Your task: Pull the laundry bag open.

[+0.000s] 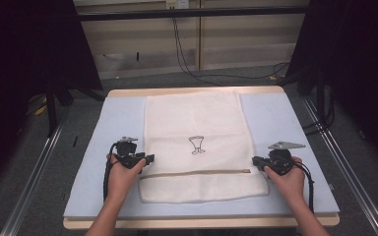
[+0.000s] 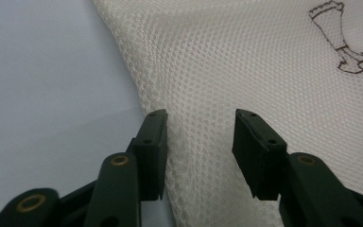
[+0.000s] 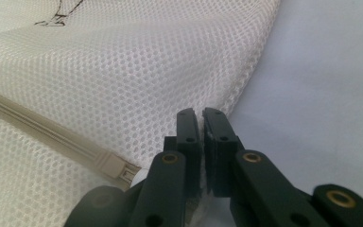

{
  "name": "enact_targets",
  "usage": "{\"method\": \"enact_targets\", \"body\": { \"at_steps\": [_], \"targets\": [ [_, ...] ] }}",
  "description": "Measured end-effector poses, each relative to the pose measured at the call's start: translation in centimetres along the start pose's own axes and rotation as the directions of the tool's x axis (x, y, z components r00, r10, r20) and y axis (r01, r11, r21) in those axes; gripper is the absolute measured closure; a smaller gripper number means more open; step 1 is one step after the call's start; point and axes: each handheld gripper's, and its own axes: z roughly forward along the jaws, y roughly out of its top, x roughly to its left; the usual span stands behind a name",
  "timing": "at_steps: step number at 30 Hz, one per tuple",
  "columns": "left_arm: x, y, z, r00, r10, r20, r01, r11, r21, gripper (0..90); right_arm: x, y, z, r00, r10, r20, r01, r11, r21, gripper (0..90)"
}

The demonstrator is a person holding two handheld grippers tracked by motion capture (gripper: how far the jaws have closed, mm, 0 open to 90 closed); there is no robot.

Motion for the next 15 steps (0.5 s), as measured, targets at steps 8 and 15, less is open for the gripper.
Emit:
{"method": "enact_targets", "body": {
  "at_steps": [8,15],
  "targets": [
    [0.5,0.1,-0.3,0.9986,0.036,-0.04,-0.035,0.999,0.027,81.9,0.8,-0.5,-0.6,0.9993,-0.003,-0.037,0.003,0.9999,0.016,87.1],
    [0.7,0.1,-0.7,0.9991,0.011,-0.041,-0.009,0.9989,0.046,88.9,1.2,-0.5,-0.7,0.9984,-0.001,-0.057,0.002,0.9996,0.029,87.3]
  ]
}}
